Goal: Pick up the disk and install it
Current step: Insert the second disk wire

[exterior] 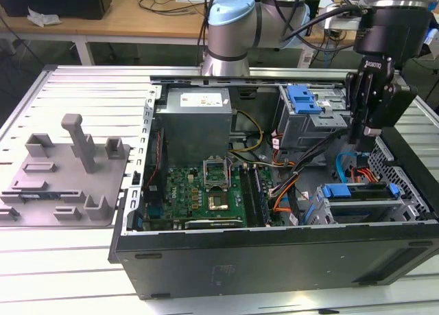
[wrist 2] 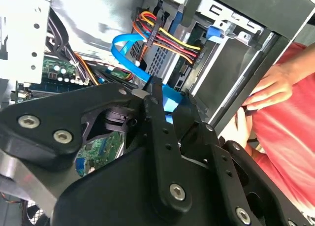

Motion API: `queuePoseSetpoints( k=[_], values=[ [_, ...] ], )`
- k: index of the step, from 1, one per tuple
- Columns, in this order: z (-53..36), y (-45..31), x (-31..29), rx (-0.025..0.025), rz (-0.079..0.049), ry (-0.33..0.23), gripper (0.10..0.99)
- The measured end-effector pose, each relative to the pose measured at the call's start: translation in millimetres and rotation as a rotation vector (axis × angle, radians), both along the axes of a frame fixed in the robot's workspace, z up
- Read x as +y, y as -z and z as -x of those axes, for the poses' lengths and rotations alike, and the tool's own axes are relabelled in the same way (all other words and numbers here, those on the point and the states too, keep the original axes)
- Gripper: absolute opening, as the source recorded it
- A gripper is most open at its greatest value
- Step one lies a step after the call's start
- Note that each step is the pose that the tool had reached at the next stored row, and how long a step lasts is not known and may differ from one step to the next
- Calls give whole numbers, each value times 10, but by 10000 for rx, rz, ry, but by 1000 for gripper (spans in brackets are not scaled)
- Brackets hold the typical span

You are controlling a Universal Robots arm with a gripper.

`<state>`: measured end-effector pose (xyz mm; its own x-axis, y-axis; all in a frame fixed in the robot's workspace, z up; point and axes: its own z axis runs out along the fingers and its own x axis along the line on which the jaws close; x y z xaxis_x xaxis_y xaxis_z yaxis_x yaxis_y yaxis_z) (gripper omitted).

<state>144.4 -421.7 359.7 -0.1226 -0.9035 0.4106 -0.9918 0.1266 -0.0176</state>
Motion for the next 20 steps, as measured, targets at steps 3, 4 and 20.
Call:
queuePoseSetpoints(
  k=[3,4,20],
  values=[
    [0,-1,16,2,65,0,361],
    [-3,-3,16,5,118,-2,361],
    [-21,-75,-110,25,551,445,361]
  ],
)
